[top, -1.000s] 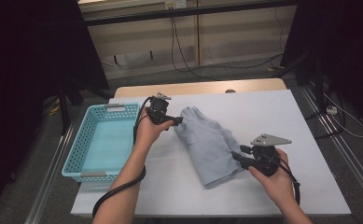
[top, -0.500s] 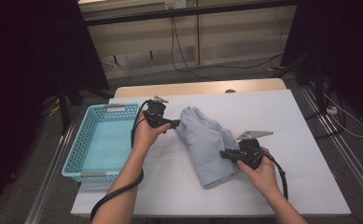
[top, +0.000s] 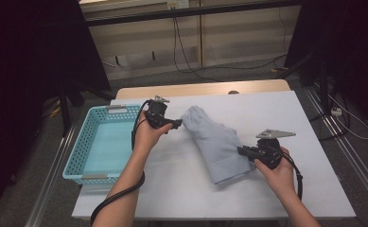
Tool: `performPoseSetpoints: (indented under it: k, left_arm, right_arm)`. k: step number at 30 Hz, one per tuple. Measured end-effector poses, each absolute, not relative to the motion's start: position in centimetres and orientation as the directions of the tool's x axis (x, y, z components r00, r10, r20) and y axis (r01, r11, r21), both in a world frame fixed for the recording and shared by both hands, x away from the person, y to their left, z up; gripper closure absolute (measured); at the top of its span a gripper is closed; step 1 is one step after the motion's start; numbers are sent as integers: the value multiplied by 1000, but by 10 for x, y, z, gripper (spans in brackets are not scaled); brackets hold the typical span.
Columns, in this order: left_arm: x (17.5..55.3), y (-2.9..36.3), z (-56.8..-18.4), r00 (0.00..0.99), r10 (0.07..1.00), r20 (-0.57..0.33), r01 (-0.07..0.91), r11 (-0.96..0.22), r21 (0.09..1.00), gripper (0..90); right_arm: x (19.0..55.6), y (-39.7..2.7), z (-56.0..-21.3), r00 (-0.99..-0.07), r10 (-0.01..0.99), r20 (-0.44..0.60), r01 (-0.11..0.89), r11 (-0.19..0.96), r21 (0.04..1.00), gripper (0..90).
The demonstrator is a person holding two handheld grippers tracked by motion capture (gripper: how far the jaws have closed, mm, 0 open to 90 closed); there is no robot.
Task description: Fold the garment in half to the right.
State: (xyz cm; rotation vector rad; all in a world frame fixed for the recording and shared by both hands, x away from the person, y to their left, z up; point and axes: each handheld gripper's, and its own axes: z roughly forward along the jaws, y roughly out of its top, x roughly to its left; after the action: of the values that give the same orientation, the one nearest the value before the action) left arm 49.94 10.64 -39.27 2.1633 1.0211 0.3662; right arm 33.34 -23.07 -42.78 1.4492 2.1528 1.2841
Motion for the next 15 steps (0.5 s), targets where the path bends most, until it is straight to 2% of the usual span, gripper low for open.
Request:
performPoseSetpoints:
  k: [7,15]
  left_arm:
    - [506,95,-395,647,760,-64,572,-427,700,207]
    - [510,88,-403,652,749,-118,602,-417,681,438]
  right_arm:
    - [334,-230,-433,-466,855,230,627,136,767,868]
    - [335,-227,-438,-477,850,226,627,149,765,857]
